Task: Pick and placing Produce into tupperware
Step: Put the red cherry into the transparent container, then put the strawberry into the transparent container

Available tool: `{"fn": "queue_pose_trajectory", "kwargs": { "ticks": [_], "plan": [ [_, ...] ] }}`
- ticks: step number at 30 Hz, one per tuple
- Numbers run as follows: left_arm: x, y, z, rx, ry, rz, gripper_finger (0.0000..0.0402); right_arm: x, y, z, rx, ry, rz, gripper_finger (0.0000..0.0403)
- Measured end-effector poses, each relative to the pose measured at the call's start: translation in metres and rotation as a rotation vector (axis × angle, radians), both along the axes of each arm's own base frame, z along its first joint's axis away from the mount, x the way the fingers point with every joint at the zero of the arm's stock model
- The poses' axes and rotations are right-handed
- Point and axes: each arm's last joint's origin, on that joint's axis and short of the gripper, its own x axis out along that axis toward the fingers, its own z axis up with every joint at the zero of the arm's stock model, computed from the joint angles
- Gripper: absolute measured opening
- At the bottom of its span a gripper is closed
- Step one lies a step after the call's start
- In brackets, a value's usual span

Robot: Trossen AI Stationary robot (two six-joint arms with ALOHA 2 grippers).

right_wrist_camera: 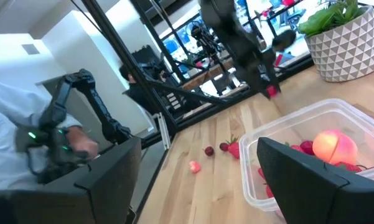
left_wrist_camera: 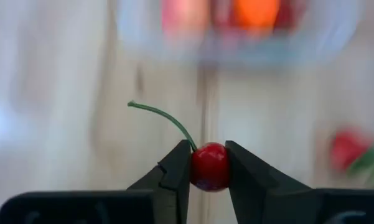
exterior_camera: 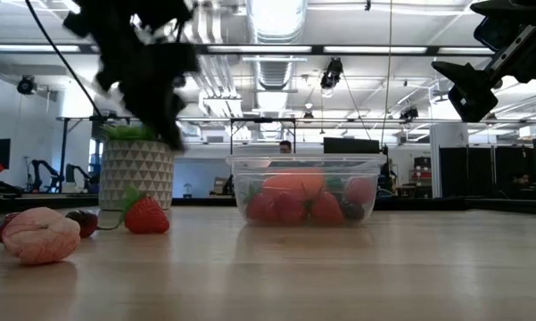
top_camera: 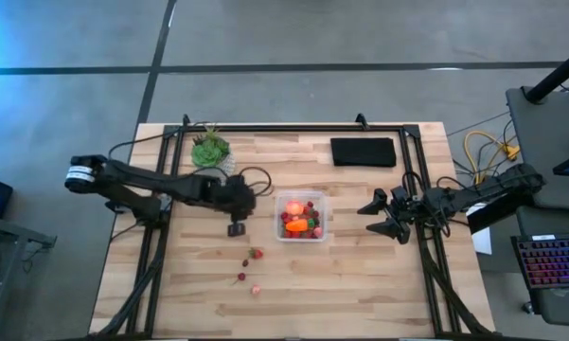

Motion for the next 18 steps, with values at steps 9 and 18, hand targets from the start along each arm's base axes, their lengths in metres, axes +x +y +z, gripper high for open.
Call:
{"fn": "queue_pose_trajectory", "kwargs": {
  "ticks": [9,18],
  "plan": [
    [0.060,0.000,0.033,0.060,-0.192,-0.131,0.0103,0.000,0.000,0.000,0.000,0.000,0.000,0.0308],
    [0.093,-0.002,0.018,0.085,-0.096,-0.114,0.0197,0.000,0.000,0.000,0.000,0.000,0.000,0.0307]
  ]
}}
